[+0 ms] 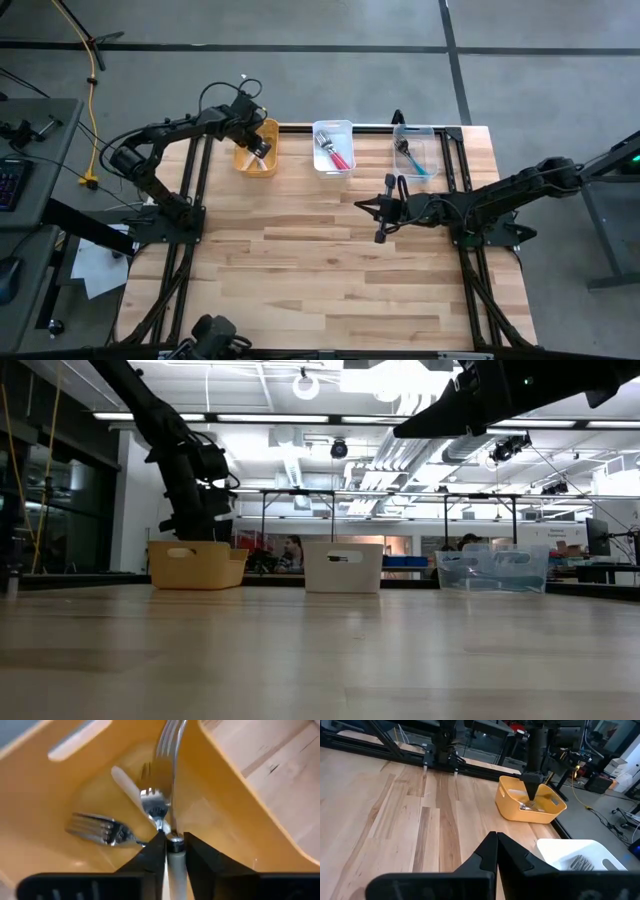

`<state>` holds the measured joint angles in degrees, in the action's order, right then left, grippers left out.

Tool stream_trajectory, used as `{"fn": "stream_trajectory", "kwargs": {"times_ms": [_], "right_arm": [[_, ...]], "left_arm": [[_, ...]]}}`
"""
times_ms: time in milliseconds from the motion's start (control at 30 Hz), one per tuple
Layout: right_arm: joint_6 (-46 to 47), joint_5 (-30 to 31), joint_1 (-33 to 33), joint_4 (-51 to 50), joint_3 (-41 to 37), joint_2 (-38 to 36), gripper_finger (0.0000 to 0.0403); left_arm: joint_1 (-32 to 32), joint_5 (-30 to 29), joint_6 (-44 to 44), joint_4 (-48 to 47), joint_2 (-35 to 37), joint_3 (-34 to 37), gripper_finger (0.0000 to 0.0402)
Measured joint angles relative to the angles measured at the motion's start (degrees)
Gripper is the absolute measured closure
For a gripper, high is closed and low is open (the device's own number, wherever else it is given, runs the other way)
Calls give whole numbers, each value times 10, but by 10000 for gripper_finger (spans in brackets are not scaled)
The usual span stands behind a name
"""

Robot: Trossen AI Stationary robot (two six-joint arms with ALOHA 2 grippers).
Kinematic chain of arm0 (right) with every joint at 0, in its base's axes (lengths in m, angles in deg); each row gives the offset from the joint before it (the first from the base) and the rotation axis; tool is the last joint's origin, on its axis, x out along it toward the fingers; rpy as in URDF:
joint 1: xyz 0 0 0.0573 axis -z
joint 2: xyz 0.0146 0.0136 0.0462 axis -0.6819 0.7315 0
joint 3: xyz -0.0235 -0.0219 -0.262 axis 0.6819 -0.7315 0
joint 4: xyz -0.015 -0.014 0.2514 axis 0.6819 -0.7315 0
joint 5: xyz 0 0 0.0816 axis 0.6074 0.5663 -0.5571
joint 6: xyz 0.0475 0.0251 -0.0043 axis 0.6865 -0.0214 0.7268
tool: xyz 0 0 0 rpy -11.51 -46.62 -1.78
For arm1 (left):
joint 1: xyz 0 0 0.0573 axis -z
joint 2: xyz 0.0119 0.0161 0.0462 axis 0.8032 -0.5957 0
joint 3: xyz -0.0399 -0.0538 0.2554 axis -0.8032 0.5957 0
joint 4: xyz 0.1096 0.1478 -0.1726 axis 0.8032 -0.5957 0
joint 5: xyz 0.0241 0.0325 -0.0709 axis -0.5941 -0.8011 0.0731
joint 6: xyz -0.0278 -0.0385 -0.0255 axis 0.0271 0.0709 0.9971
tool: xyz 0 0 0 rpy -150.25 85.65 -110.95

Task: Sort silverware by color (type)
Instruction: Put the white fork into the yellow bin, then return to Home Position

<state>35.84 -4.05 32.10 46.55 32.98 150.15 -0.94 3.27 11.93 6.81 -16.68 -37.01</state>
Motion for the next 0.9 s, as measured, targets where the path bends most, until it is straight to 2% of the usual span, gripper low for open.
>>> {"fn": "stream_trajectory", "kwargs": {"times_ms": [200,400,700,900], "right_arm": [[-13,0,0,-3,0,0,403],[-29,-50,22,-11,-2,0,403],[-38,-113,71,142,-120,-14,403],[-20,-205,103,144,-174,-96,403]], "left_arm": [[9,0,-10,3,10,0,295],[36,-19,-21,34,58,16,290],[140,-32,-27,249,225,190,340],[220,-31,-55,425,338,323,361]]}}
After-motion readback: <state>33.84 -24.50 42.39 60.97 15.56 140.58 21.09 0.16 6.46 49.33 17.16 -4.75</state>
